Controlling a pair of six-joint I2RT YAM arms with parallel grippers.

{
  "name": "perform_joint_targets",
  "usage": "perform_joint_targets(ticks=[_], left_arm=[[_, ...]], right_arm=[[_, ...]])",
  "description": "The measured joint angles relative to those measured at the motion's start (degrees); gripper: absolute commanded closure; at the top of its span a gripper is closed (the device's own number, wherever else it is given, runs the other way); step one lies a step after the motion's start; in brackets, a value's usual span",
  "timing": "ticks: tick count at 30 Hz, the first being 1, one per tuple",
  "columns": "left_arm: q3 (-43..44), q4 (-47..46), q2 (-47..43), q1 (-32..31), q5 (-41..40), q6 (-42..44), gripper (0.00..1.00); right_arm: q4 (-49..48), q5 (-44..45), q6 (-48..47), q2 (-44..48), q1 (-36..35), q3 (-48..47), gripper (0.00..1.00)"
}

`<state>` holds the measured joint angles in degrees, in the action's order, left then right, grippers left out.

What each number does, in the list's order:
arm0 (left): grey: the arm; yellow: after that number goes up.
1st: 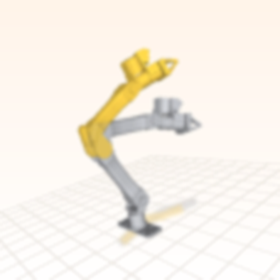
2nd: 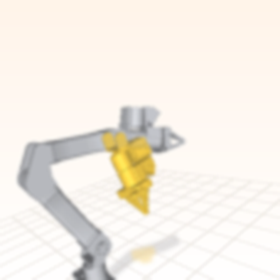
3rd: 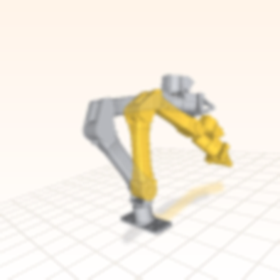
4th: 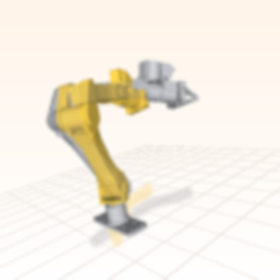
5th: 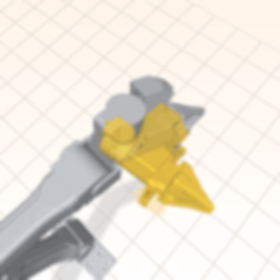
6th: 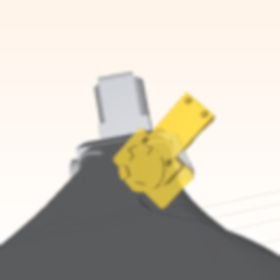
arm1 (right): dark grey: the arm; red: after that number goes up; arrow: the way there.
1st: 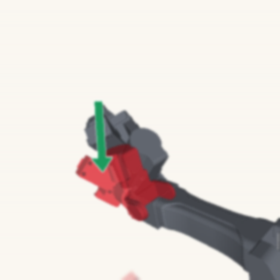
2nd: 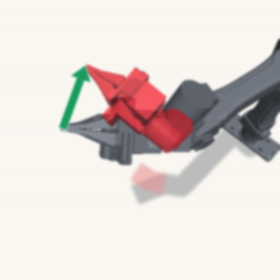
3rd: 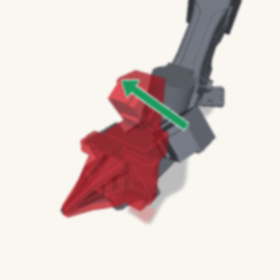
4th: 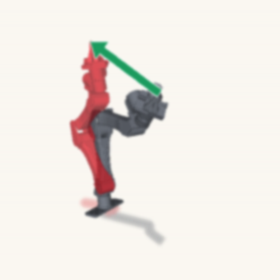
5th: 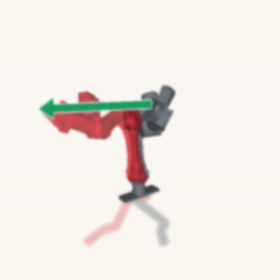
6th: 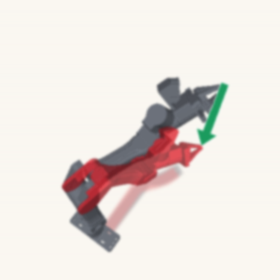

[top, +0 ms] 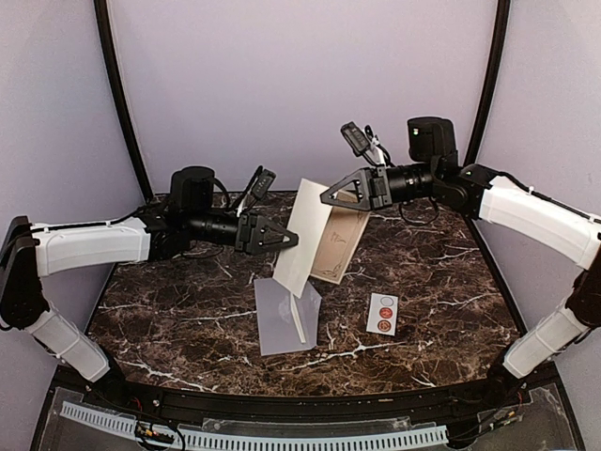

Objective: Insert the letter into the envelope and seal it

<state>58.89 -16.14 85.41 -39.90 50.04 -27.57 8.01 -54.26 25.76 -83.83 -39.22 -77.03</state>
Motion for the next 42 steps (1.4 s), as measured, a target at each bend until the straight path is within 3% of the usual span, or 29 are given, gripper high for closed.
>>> perform_joint_targets(ticks=[15, 18, 19, 23, 27, 32, 37, 42], left_arm=[[-1.88, -5.05, 0.0, -0.13, 1.62, -3.63, 1.0], [-2.34, -5.62, -0.02, -0.13, 1.57, -4.02, 1.0], [-2.56, -5.73, -0.09, -0.13, 1.49, -4.2, 1.0], [-3.93, -6.1, -1.07, -0.13, 0.28, -4.85, 1.0], [-6.4, -6.34, -4.31, -0.13, -3.41, -6.32, 1.0], [-10.01, -8.52, -9.22, -0.13, -7.96, -9.44, 1.0], [-12.48, -10.67, -12.79, -0.13, -11.3, -12.09, 1.0], [-12.57, -11.5, -14.67, -0.13, -13.25, -13.0, 1.0]], right_arm=[[-0.33, 0.02, 0.24, 0.0, -0.17, 0.2, 1.0], [-0.11, 0.81, 0.11, 0.0, -0.17, 0.48, 1.0], [0.07, 1.75, 0.0, 0.0, -0.17, 0.52, 0.93], [2.01, 6.71, -0.28, 0.7, 0.24, 0.63, 0.44], [2.82, 13.35, -0.09, 4.2, 1.16, 1.68, 0.15], [1.05, 23.74, 1.11, 13.29, 2.21, 6.95, 0.01], [-1.09, 31.01, 4.09, 18.97, 2.49, 14.4, 0.01], [-3.72, 31.61, 7.5, 17.22, 1.66, 19.63, 0.03]])
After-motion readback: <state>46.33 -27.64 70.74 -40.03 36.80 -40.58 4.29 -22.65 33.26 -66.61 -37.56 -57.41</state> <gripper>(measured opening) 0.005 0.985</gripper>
